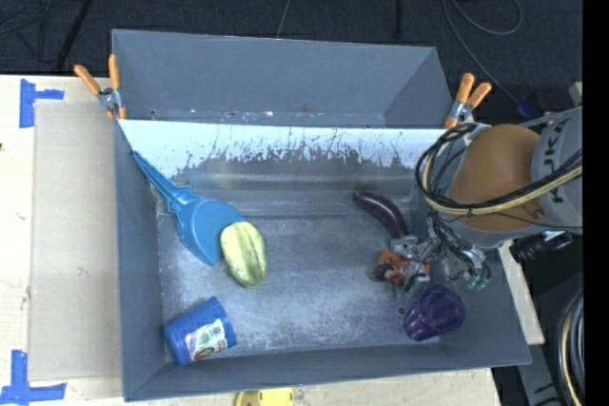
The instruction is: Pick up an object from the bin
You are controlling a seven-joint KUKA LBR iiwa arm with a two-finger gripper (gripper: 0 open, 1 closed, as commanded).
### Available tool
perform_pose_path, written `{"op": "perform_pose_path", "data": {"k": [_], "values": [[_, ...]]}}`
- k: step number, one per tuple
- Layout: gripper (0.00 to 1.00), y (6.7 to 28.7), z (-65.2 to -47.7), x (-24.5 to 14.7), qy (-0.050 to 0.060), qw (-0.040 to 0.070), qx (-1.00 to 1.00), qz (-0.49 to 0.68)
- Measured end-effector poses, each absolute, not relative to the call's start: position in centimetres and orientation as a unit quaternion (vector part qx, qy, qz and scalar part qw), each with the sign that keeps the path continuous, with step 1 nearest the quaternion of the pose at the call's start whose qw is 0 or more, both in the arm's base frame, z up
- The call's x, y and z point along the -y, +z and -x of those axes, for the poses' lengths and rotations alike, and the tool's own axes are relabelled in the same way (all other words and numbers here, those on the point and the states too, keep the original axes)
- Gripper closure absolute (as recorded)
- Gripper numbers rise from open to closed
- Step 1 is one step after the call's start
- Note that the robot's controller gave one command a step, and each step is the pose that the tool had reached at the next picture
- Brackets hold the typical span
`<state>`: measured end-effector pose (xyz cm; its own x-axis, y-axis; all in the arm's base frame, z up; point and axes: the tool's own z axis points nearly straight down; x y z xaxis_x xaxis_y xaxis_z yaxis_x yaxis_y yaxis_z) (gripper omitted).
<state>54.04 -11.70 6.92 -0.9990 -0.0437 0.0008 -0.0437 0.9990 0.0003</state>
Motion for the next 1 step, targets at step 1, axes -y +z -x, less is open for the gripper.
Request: {"op": "perform_pose_path", "data": {"k": [1], "values": [[1.00, 6.92, -54.04, 11.69, 0.000, 0.000, 1.000, -0.022]]}}
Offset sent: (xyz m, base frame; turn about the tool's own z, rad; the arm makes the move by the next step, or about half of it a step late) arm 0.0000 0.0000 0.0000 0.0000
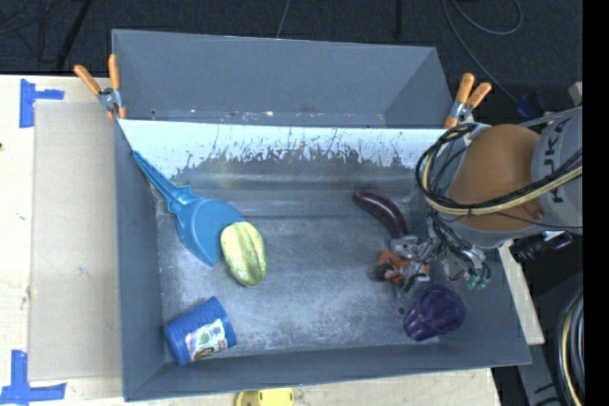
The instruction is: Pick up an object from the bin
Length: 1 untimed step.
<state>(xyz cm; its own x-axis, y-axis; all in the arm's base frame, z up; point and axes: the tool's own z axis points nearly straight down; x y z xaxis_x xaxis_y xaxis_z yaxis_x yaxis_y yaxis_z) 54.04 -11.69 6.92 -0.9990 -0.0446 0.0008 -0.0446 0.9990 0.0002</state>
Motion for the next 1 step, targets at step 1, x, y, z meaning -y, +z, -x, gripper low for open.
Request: {"op": "perform_pose_path", "data": {"k": [1], "values": [[1.00, 6.92, -54.04, 11.71, 0.000, 0.000, 1.000, -0.023]]}}
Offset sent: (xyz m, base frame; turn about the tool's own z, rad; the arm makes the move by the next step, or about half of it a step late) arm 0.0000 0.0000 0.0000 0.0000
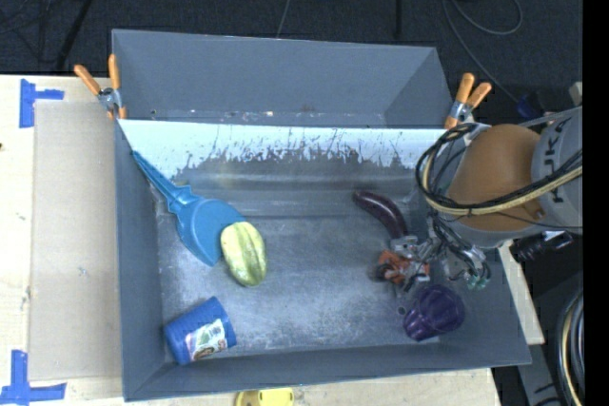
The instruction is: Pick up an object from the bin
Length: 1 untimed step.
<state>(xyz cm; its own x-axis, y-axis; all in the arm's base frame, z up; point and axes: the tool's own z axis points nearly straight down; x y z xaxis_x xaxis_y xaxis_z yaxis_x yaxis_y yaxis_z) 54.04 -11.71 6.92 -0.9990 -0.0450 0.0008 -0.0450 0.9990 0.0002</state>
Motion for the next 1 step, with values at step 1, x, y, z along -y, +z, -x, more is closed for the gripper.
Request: {"op": "perform_pose_path", "data": {"k": [1], "values": [[1.00, 6.92, -54.04, 11.70, 0.000, 0.000, 1.000, -0.023]]}}
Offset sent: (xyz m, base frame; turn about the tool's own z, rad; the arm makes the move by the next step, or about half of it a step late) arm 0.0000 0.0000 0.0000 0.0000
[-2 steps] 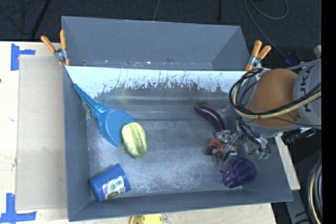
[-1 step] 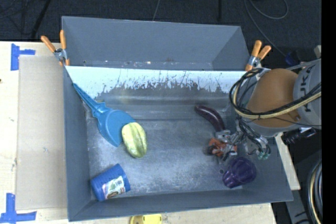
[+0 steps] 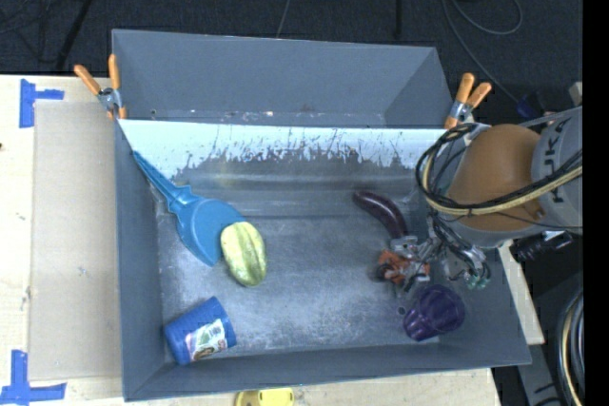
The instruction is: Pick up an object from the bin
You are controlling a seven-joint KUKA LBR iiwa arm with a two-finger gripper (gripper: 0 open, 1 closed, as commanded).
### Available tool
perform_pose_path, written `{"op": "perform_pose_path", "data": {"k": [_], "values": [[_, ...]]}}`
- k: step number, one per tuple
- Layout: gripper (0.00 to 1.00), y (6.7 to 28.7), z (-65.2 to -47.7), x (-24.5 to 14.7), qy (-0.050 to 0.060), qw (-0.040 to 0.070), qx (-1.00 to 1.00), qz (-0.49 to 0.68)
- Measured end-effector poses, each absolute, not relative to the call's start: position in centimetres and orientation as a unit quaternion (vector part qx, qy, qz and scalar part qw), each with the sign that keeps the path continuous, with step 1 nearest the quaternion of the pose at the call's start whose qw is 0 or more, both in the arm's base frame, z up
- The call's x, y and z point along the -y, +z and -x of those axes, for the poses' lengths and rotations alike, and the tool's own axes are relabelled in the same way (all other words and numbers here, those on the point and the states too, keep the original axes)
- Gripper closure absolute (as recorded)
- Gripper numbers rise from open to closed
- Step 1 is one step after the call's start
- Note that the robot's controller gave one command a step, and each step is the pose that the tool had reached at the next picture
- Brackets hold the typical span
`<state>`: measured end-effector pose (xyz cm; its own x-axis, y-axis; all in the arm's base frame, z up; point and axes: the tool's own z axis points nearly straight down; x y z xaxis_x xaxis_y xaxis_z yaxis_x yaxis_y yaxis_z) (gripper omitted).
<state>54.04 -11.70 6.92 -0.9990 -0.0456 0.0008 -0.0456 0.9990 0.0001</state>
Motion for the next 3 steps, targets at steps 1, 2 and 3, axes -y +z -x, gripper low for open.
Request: {"op": "perform_pose_path", "data": {"k": [1, 2, 3], "values": [[1.00, 6.92, -54.04, 11.71, 0.000, 0.000, 1.000, -0.023], [1.00, 6.92, -54.04, 11.70, 0.000, 0.000, 1.000, -0.023], [1.00, 6.92, -54.04, 11.72, 0.000, 0.000, 1.000, -0.023]]}}
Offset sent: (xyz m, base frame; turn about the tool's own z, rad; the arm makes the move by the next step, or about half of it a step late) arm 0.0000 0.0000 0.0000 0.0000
